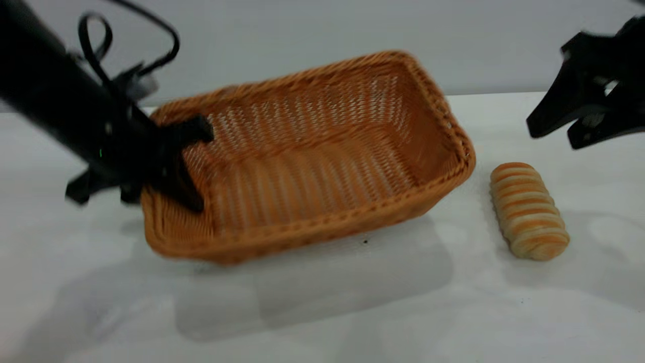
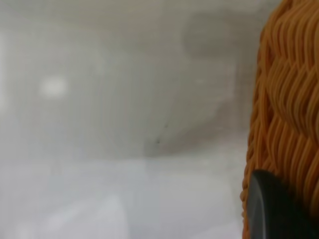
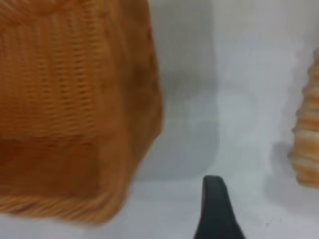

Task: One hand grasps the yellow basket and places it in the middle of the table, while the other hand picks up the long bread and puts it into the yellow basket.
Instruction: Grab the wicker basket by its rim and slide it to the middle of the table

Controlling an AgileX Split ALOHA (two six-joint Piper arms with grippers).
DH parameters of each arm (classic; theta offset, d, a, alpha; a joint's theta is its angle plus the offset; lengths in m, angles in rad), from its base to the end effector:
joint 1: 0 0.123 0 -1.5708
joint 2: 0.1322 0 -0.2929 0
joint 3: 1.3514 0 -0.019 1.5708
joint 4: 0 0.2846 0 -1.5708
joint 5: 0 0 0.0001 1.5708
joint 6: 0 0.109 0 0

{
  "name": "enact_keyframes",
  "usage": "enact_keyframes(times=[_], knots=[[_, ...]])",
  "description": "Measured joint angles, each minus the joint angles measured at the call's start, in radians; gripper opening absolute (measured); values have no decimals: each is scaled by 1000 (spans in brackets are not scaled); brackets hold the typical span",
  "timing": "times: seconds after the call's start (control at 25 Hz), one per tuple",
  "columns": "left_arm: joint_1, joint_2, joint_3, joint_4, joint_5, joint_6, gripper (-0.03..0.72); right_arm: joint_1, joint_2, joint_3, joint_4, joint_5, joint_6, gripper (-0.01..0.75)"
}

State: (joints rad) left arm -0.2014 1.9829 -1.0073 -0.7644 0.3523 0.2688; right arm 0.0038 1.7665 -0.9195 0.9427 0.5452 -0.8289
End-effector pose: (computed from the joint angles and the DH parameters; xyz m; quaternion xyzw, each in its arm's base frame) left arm 0.3762 -0.1034 0.0682 -0.1020 0.9656 -0.1792 0.1586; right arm 0.3582 0.0472 0.1298 -0.0337 0.9507 0.2136 0.2224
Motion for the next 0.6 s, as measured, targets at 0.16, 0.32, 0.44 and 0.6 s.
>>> enact_keyframes(times=[0.16, 0.32, 0.44, 0.6], knots=[[23, 117, -194, 145, 138, 13, 102, 0, 104, -65, 0, -56, -11, 558], [21, 262, -336, 186, 214, 20, 102, 0, 200, -138, 0, -83, -26, 558], [22, 335, -407, 190, 254, 18, 102, 0, 266, -172, -1, -131, -29, 558], [23, 349, -427, 195, 277, 19, 112, 0, 328, -179, -12, -208, -29, 558]])
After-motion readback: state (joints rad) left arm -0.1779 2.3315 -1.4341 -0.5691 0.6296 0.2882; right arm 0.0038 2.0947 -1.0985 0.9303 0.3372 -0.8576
